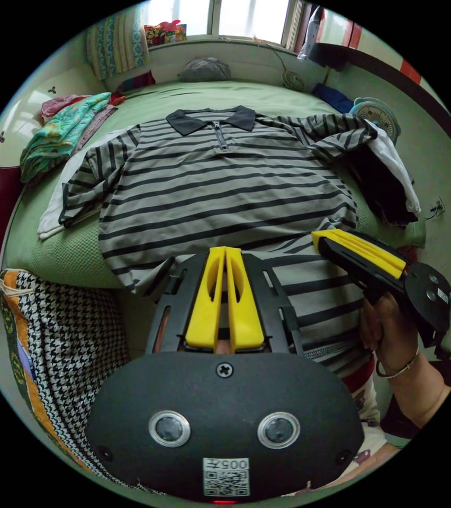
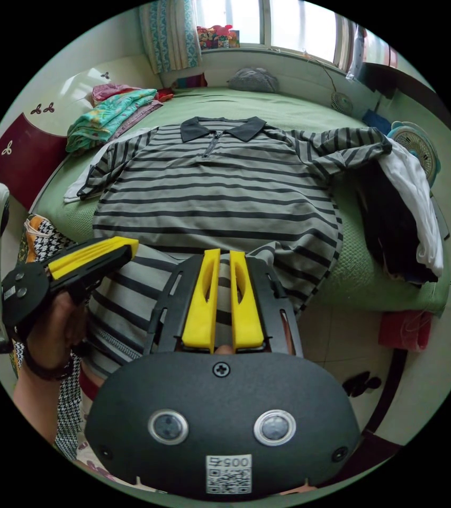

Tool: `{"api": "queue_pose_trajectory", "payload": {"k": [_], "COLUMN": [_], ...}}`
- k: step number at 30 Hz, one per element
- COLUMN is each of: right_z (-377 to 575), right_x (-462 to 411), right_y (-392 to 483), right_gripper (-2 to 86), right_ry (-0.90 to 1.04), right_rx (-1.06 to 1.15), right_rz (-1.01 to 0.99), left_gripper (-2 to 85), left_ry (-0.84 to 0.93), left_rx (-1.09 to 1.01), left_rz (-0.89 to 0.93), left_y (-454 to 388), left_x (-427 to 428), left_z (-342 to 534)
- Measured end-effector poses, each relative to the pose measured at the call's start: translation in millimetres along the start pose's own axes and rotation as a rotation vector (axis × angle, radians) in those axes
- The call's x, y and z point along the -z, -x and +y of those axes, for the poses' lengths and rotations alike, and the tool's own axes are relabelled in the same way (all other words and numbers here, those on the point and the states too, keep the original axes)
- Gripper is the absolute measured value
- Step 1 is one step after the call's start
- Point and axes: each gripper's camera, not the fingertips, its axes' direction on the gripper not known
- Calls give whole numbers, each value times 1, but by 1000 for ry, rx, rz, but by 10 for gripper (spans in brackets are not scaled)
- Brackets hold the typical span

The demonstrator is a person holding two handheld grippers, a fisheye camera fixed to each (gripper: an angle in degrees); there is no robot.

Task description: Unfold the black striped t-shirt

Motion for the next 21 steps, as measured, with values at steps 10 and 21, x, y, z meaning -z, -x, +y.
{"api": "queue_pose_trajectory", "payload": {"k": [10,21], "right_z": [1,2], "right_x": [3,7], "right_y": [2,0], "right_gripper": [40,40], "right_ry": [-3,-4], "right_rx": [8,5], "right_rz": [17,14], "left_gripper": [-6,-7], "left_ry": [44,7], "left_rx": [12,54], "left_rz": [-14,20], "left_y": [-2,2], "left_x": [0,-5], "left_z": [-11,-7]}}
